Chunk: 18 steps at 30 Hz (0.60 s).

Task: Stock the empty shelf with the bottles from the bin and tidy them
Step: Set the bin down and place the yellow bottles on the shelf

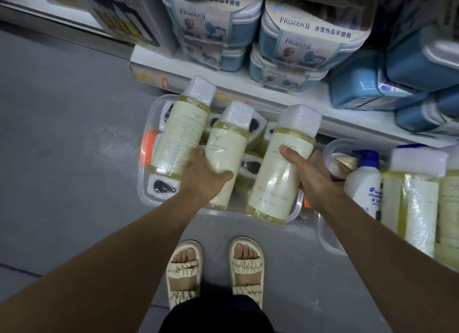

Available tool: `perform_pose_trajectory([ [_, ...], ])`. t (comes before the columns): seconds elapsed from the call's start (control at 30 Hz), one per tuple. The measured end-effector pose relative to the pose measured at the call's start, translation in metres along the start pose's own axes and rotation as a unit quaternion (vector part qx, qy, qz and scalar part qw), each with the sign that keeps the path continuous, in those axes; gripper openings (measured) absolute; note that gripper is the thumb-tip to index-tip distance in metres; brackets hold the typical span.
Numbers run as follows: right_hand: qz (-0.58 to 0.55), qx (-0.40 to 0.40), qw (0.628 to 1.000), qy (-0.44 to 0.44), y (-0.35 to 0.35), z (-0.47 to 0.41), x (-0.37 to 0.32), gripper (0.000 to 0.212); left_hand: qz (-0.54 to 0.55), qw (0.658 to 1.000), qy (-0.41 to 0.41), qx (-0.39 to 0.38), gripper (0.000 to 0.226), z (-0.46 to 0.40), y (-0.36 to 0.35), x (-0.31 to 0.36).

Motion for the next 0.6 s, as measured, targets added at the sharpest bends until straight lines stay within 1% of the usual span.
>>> perform_pose_trajectory([
  [0.03, 0.003, -0.002, 1.0, 0.001, 0.001, 0.0, 0.0, 0.099, 0.036, 0.999, 0.007, -0.017, 0.075, -0.001, 0.001, -0.001],
  [0.07, 0.003, -0.003, 1.0, 0.004, 0.001, -0.001, 0.001, 0.102, 0.051, 0.998, 0.012, -0.029, 0.078, -0.002, 0.002, -0.002],
  [0.13, 0.0, -0.001, 1.0, 0.005, 0.004, -0.002, 0.003, 0.099, 0.055, 0.998, 0.024, -0.036, 0.086, -0.005, 0.004, -0.002],
  [0.17, -0.001, 0.002, 1.0, 0.001, 0.005, -0.003, 0.006, 0.097, 0.041, 0.998, 0.031, -0.028, 0.092, -0.006, 0.003, -0.002],
  [0.2, -0.001, 0.003, 1.0, -0.002, 0.006, -0.004, 0.007, 0.095, 0.003, 0.999, 0.036, -0.009, 0.099, -0.004, 0.002, -0.001],
  [0.27, 0.002, 0.004, 1.0, -0.005, 0.007, -0.004, 0.01, 0.089, -0.111, 0.992, 0.039, 0.036, 0.106, -0.002, -0.002, 0.001],
  [0.3, 0.005, 0.006, 1.0, -0.006, 0.008, -0.005, 0.012, 0.089, -0.15, 0.987, 0.038, 0.048, 0.107, -0.001, -0.005, 0.002],
  [0.33, 0.007, 0.007, 1.0, -0.007, 0.009, -0.005, 0.013, 0.088, -0.163, 0.985, 0.036, 0.051, 0.106, -0.001, -0.007, 0.003],
  [0.37, 0.008, 0.006, 1.0, -0.006, 0.009, -0.006, 0.014, 0.087, -0.142, 0.988, 0.045, 0.046, 0.104, -0.001, -0.008, 0.003],
  [0.43, 0.012, 0.004, 1.0, -0.001, 0.01, -0.007, 0.015, 0.082, -0.028, 0.996, 0.078, 0.01, 0.093, -0.004, -0.007, 0.0],
  [0.47, 0.012, 0.003, 1.0, -0.001, 0.01, -0.007, 0.016, 0.08, 0.027, 0.995, 0.093, -0.012, 0.091, -0.005, -0.007, -0.002],
  [0.5, 0.01, 0.001, 1.0, 0.001, 0.01, -0.008, 0.017, 0.079, 0.057, 0.993, 0.103, -0.028, 0.096, -0.005, -0.005, -0.003],
  [0.57, 0.002, 0.002, 1.0, 0.005, 0.009, -0.008, 0.018, 0.076, 0.058, 0.994, 0.092, -0.024, 0.112, -0.007, -0.002, -0.007],
  [0.6, -0.001, 0.001, 1.0, 0.006, 0.008, -0.008, 0.018, 0.075, 0.056, 0.995, 0.083, -0.021, 0.116, -0.011, -0.004, -0.012],
])
Point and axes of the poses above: each hand's wrist, its own z-axis away from the middle knuckle, its own y-axis out of the back of the hand, x = y × z, the point moved 5 cm from there along -z, towards the middle knuckle, and after that the axes turned 1 degree about z, right-handed, at the moved point
